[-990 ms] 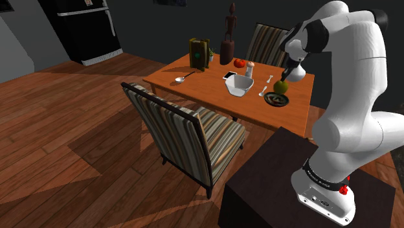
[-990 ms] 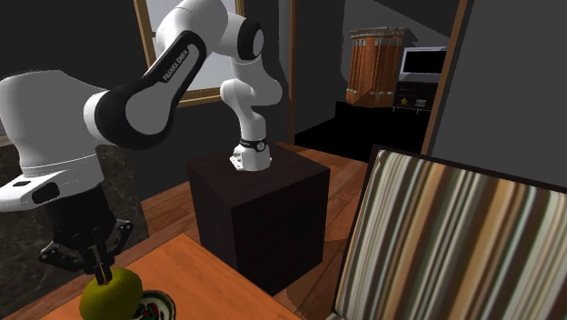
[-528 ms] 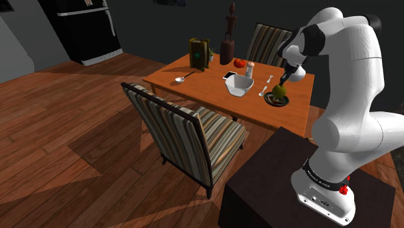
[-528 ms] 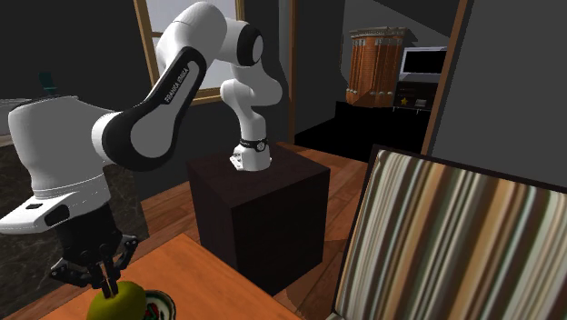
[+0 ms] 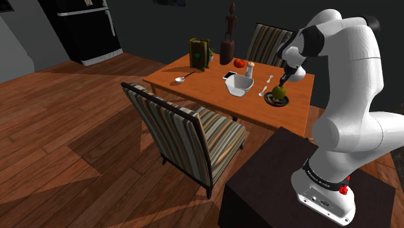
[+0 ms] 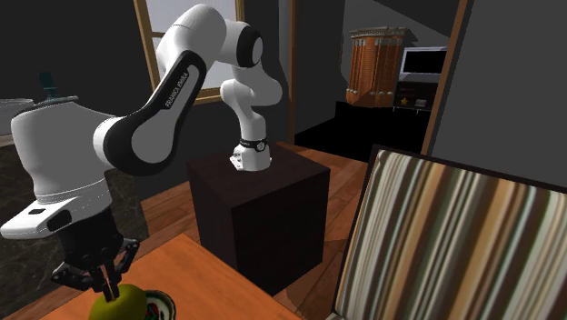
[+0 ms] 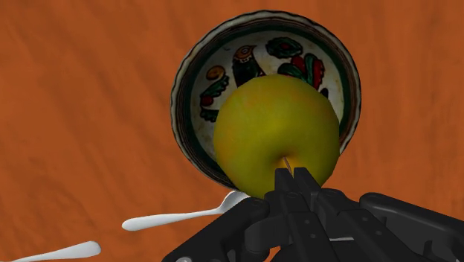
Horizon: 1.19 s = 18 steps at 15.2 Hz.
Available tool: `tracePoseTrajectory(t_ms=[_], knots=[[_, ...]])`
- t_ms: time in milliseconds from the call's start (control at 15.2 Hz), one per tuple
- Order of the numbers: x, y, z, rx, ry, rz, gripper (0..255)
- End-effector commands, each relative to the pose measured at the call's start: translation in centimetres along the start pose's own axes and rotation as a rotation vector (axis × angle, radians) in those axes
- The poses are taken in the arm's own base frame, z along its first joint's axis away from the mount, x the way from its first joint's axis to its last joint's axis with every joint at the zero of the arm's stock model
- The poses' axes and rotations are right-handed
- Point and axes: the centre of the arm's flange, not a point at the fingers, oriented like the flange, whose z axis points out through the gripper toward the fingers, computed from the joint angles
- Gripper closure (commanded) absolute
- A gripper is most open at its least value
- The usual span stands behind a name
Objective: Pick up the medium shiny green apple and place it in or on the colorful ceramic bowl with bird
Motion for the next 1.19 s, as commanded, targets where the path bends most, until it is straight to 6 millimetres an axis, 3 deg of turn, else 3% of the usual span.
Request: tracePoseTrajectory(t_ms=[0,330,594,1122], knots=[[0.0,0.0,0.0,0.0,0.0,0.0,0],[0.0,0.0,0.0,0.0,0.0,0.0,0],[0.0,0.0,-5.0,0.0,0.0,0.0,0],[0.0,0.0,-5.0,0.0,0.0,0.0,0]])
